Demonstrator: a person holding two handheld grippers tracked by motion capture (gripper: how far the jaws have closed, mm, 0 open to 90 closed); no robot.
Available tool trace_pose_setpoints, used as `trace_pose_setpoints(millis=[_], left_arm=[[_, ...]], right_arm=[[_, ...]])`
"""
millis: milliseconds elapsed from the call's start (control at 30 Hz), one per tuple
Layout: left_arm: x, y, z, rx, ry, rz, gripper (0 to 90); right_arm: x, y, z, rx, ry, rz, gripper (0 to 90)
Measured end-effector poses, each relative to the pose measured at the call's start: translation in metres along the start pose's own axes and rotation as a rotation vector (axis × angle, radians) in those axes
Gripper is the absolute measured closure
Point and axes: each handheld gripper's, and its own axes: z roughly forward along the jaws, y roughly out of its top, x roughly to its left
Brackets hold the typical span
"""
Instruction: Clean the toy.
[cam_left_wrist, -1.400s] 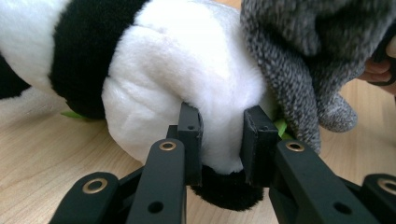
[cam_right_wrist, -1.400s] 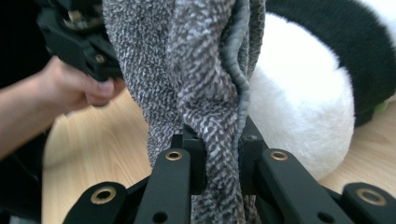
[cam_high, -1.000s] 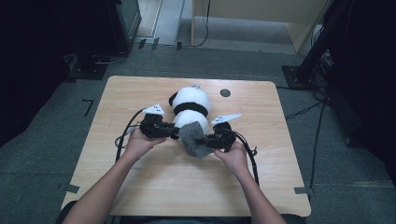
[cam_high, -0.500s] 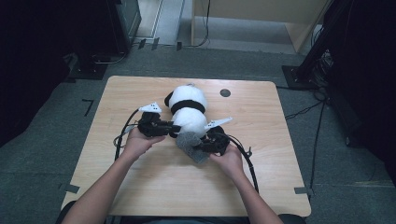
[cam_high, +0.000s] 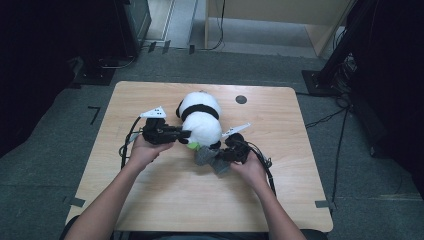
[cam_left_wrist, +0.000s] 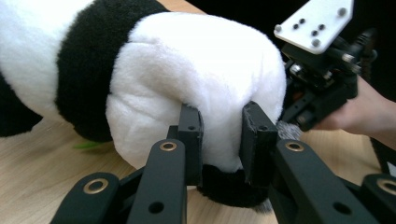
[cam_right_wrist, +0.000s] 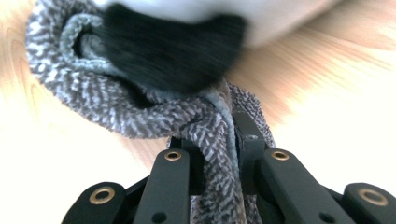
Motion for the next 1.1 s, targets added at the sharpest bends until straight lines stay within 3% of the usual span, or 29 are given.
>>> trace_pose_setpoints(millis=[367,500,633,767,1000,1100], left_arm=[[0.008,-0.001,-0.009,-0.021,0.037,-0.007,73.6],[0.015,0.0,-0.021,-0.056,0.056,-0.005,73.7],[0.023,-0.002,-0.034,-0.078,0.09,-0.009,74.1],[0.03,-0.004,-0.043,-0.099,0.114,-0.016,74.3],[0.043,-0.012,-0.051,-0.099,0.167,0.0,74.0],[0.053,-0.018,-0.052,-0.074,0.174,-0.017,73.4]], right_arm=[[-0.016,0.0,-0.021,-0.036,-0.036,0.053,79.0],[-0.023,-0.001,-0.033,-0.085,-0.039,0.082,79.2],[-0.032,-0.002,-0.051,-0.167,-0.046,0.122,79.3],[-0.043,-0.005,-0.063,-0.215,-0.06,0.182,79.3],[-0.061,-0.012,-0.075,-0.259,-0.089,0.258,79.1],[-0.068,-0.014,-0.078,-0.266,-0.111,0.282,79.0]])
